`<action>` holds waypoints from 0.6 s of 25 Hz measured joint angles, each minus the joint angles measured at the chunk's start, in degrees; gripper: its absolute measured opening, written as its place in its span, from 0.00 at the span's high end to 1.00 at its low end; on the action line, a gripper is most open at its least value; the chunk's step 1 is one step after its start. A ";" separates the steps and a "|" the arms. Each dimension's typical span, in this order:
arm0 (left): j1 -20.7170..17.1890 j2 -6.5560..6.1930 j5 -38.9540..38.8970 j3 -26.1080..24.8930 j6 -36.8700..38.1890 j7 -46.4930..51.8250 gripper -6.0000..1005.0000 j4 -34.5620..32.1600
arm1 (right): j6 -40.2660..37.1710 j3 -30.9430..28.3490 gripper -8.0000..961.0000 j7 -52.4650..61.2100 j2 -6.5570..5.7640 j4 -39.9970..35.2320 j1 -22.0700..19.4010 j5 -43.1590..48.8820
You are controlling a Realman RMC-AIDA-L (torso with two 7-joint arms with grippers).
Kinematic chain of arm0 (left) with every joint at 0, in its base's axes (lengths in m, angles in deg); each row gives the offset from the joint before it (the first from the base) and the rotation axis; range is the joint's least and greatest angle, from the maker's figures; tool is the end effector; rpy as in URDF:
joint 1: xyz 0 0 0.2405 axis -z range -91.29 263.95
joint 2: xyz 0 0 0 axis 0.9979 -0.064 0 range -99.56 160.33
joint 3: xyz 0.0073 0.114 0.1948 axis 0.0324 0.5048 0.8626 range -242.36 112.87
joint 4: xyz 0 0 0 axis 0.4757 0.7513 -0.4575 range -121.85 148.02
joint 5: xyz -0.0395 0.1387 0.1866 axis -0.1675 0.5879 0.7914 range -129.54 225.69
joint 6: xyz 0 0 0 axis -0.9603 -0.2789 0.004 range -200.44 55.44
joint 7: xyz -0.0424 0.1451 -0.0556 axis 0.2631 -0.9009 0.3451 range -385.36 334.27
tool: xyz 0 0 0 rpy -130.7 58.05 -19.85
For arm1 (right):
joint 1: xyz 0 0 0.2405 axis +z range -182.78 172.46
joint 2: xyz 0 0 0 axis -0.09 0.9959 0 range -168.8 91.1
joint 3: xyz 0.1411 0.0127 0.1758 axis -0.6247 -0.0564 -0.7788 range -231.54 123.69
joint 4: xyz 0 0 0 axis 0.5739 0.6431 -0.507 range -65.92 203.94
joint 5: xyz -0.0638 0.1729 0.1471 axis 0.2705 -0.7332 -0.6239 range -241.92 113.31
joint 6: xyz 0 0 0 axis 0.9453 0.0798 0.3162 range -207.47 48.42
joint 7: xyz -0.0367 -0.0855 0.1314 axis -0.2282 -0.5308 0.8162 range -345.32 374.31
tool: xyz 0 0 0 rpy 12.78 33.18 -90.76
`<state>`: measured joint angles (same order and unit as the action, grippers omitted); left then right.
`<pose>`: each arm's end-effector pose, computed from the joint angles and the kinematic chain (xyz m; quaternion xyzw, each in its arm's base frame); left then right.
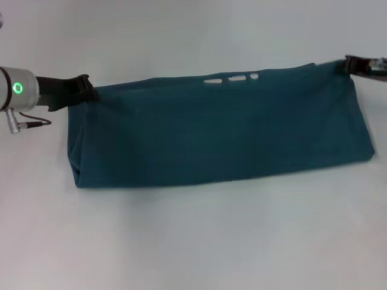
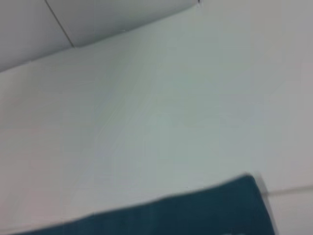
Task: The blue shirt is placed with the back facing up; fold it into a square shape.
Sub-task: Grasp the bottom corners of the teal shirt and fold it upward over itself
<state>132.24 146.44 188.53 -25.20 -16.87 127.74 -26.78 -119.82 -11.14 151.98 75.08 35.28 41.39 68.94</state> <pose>-0.2467 0.4681 0.0445 -0.6951 -0.6291 -0.1627 0.3075 0.2592 0.4926 0.0586 -0.7241 0.5310 0.1634 0.4086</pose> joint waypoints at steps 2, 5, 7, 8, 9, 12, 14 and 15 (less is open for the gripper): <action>0.11 0.00 0.01 0.11 -1.20 0.51 0.92 0.01 | 1.63 0.49 0.94 0.02 0.11 0.26 1.17 0.01; 0.44 -0.01 0.04 0.18 -2.96 0.94 0.92 0.06 | 3.78 1.93 0.94 0.04 0.30 0.56 2.61 0.07; 0.85 -0.01 0.07 0.25 -4.56 0.95 0.91 0.35 | 6.82 3.26 0.94 0.05 0.41 2.09 4.08 0.12; 1.06 0.00 0.10 0.30 -5.25 0.95 0.91 0.59 | 8.00 3.61 0.94 0.06 0.41 3.07 4.65 0.26; 1.39 0.02 0.22 0.42 -6.19 0.96 0.91 1.07 | 8.00 3.61 0.94 0.06 0.41 3.07 4.65 0.26; 1.93 0.20 0.41 0.83 -8.21 0.96 0.90 2.02 | 12.03 4.16 0.94 0.06 0.55 5.90 6.18 1.59; 2.07 0.40 0.44 1.01 -9.21 0.96 0.90 2.31 | 14.85 4.83 0.94 0.06 0.98 7.27 6.69 2.58; 2.12 0.54 0.46 1.04 -9.67 0.96 0.90 2.39 | 16.21 5.35 0.94 0.06 1.17 7.87 6.88 2.88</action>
<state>134.36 146.98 188.99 -24.16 -26.54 128.70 -24.39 -103.61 -5.79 152.05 76.25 43.15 48.27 71.82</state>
